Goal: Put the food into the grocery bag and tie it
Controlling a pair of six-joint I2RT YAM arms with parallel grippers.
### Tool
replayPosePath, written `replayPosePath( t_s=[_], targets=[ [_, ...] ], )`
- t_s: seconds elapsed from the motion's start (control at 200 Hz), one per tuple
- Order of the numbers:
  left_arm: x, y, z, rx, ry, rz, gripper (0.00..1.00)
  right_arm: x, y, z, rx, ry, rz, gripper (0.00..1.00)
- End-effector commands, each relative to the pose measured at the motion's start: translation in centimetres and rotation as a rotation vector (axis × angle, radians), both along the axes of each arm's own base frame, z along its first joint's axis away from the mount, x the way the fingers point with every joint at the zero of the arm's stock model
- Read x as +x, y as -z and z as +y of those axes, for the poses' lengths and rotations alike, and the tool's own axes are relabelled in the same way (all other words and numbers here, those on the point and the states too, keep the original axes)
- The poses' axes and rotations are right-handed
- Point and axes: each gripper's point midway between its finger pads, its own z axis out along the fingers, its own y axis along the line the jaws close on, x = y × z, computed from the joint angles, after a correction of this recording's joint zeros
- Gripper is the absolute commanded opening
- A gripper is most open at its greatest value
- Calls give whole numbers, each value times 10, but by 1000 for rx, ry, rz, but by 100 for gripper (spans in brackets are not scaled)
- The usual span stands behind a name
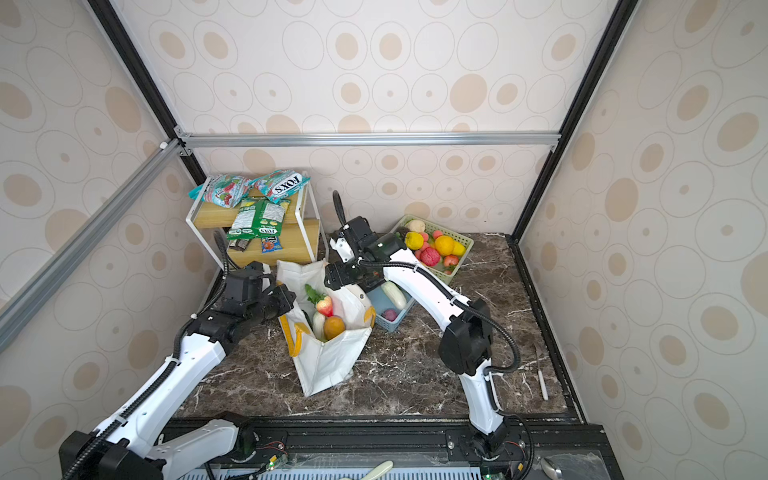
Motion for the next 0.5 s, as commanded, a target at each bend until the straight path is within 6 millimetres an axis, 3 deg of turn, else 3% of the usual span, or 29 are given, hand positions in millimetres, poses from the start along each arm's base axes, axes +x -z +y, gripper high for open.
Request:
replayPosePath(
  t_s=[0.0,0.495],
  targets=[
    [5,-14,2,6,-9,-48,0,-5,-11,-11,-15,1,4,81],
    [8,-9,0,10,-1,-43,0,11,8,-43,-113,71,6,78]
  ],
)
